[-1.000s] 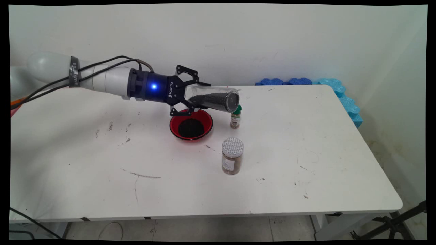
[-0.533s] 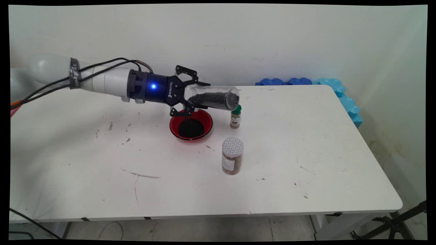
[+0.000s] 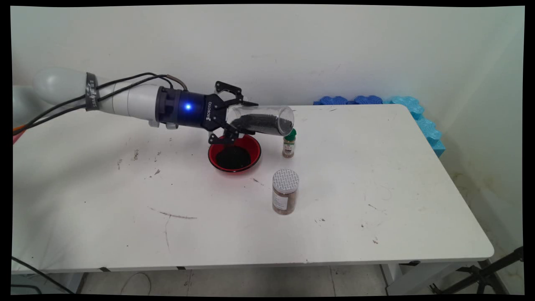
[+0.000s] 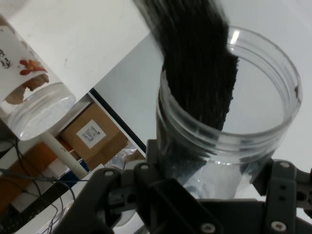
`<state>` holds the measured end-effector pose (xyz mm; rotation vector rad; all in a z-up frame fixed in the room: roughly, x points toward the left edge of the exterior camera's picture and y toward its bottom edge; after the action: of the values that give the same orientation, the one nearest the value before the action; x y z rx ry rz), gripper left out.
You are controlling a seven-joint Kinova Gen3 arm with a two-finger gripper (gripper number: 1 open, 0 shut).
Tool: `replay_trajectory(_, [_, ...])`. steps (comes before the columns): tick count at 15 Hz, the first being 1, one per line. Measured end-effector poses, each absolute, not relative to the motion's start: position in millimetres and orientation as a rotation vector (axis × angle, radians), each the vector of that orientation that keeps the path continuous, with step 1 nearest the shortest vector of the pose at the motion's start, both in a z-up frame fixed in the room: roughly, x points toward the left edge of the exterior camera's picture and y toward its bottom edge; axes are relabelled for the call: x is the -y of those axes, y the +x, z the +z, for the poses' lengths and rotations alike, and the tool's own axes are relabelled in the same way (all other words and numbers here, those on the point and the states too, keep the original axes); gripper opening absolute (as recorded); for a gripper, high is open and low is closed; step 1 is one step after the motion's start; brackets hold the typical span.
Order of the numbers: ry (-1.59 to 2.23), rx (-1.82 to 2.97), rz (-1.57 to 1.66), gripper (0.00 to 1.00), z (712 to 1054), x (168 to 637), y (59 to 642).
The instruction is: Pour the black seasoning powder in the red bowl
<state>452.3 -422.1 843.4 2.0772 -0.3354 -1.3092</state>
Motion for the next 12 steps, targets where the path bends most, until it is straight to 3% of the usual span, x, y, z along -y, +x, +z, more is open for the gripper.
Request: replay_trajectory(12, [2.080,0.319,-1.313,0.00,842.2,422.9,453.3])
